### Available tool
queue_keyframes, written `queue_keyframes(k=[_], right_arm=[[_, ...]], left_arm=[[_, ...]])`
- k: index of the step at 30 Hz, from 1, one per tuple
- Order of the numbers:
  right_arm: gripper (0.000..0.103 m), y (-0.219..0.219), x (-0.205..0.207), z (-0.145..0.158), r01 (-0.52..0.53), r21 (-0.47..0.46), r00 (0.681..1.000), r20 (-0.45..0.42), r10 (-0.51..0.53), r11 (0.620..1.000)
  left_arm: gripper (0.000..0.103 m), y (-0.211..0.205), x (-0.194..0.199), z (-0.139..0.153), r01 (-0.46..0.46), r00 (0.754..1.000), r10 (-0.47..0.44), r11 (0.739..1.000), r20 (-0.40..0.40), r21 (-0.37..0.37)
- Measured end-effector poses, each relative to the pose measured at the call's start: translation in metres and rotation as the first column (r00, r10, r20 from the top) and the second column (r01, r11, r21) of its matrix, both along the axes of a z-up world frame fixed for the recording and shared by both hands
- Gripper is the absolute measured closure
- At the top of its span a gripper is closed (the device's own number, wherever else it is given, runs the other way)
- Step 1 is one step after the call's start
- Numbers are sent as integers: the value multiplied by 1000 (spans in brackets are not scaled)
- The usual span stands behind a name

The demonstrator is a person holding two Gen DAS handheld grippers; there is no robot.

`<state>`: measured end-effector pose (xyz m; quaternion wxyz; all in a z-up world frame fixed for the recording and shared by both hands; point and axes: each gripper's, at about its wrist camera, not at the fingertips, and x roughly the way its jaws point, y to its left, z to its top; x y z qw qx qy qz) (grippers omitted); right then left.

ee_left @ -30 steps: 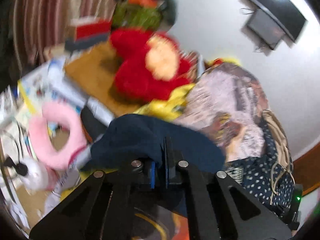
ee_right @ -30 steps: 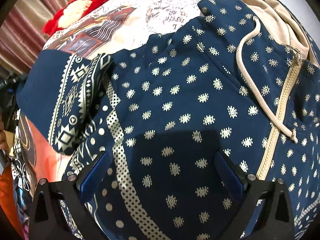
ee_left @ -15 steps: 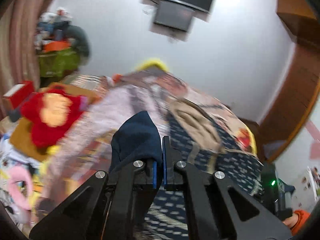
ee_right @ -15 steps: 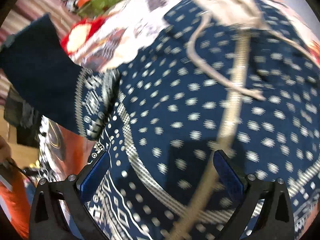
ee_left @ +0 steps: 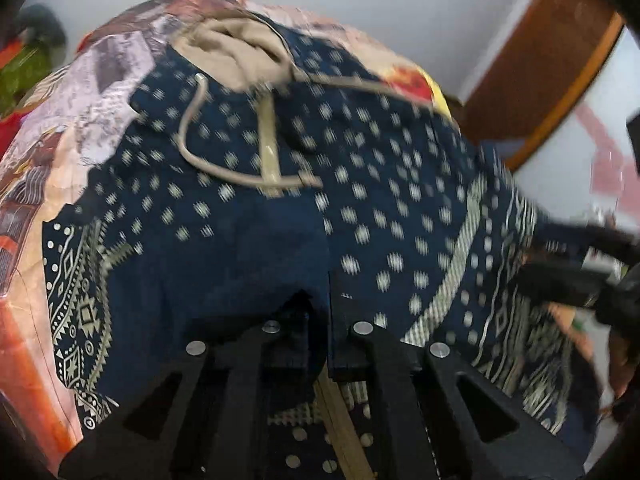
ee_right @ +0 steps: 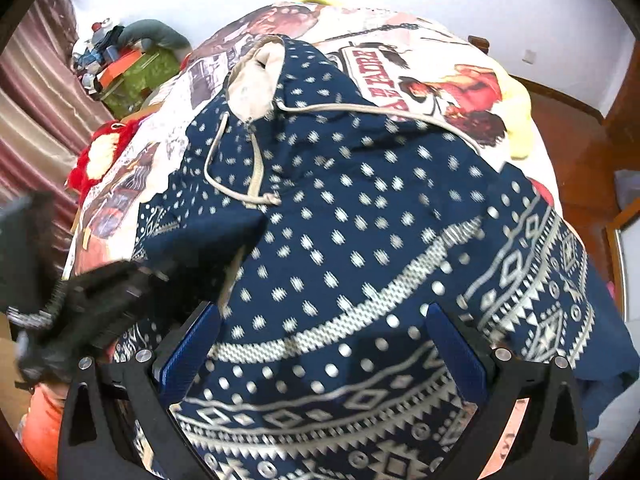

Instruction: Fold large clothes

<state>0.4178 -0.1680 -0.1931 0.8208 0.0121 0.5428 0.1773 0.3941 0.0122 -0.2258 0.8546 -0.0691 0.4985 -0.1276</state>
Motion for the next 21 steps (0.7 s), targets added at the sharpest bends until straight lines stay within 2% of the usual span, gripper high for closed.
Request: queue_keyframes(k=[3, 5, 8, 11, 14, 16, 21], right_arm=[[0, -4, -6, 1, -15, 13, 1000, -4, 16, 1000], [0, 1, -11, -1, -33, 19, 999, 1, 33, 999], [0, 22, -11, -2, -60, 29, 998, 10, 60, 998], [0, 45, -10, -1, -94, 45, 995, 20, 93, 995], [0, 72, -7, 0, -130, 49, 991, 35, 129, 990], [0, 91, -4, -1, -166, 47, 985, 51, 163, 985], [1, 143, -1, -21, -273, -61, 959, 65, 277, 960]], left_arm=[[90, 2, -13, 5, 36, 999, -36, 999, -8, 21], [67, 19, -28, 18, 32, 999, -32, 999, 15, 7], [45, 48, -49, 39, -10, 996, 10, 1000, 85, -1], [41, 88, -69, 53, -89, 985, 83, 996, 150, 31], [40, 122, -81, 43, -192, 973, 172, 973, 154, 129], [41, 145, -88, 29, -243, 966, 223, 955, 129, 170], [41, 174, -95, -20, -293, 956, 295, 945, 8, 144]])
